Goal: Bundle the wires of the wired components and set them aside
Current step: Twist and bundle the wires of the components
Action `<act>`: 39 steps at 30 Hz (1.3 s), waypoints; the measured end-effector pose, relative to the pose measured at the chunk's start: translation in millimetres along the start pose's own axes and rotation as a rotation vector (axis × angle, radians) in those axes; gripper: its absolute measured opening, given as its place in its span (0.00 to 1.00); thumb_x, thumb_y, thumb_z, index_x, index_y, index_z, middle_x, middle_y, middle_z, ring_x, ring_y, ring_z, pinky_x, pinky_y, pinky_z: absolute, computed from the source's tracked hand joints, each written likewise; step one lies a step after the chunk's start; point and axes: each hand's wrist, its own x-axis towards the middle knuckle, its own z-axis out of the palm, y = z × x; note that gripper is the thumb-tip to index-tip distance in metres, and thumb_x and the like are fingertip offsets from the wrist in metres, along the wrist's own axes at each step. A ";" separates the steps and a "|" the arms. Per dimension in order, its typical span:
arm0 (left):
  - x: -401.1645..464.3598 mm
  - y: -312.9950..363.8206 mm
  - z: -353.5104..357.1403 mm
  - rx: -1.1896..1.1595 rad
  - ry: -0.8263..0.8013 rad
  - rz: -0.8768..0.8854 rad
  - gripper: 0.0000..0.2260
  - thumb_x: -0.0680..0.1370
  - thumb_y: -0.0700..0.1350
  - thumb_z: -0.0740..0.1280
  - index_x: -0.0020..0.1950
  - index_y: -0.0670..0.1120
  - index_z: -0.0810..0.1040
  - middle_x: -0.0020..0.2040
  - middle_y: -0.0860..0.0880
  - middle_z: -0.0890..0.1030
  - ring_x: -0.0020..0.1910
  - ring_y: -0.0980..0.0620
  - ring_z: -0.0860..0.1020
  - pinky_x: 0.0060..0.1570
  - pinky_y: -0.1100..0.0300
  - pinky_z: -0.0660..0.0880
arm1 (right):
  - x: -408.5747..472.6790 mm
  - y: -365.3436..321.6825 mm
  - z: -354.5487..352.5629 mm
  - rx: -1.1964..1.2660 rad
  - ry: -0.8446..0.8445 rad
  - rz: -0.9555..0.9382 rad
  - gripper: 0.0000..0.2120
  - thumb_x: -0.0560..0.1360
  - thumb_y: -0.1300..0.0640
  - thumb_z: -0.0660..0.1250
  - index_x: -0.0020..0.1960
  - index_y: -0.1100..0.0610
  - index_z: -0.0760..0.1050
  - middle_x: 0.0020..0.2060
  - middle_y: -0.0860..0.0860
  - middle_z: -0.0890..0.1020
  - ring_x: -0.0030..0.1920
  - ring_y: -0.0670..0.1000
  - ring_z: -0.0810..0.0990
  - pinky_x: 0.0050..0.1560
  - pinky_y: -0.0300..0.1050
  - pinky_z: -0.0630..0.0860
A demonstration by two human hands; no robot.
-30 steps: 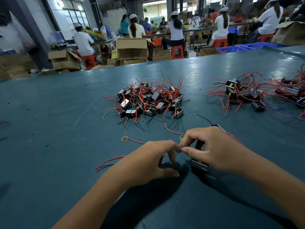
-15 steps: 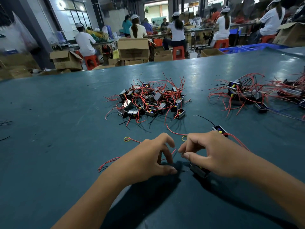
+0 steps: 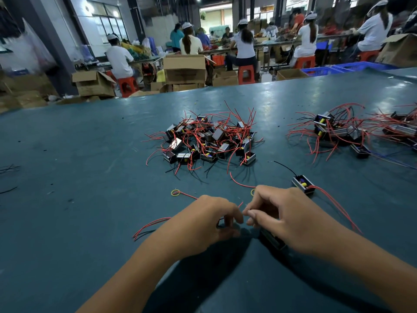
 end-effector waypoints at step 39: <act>5.0 9.4 16.6 -0.339 0.426 -0.132 0.07 0.77 0.43 0.71 0.40 0.50 0.79 0.30 0.57 0.78 0.27 0.56 0.74 0.29 0.64 0.70 | 9.2 6.3 28.8 0.596 0.332 0.217 0.05 0.74 0.61 0.73 0.42 0.52 0.83 0.35 0.52 0.85 0.35 0.45 0.82 0.36 0.34 0.76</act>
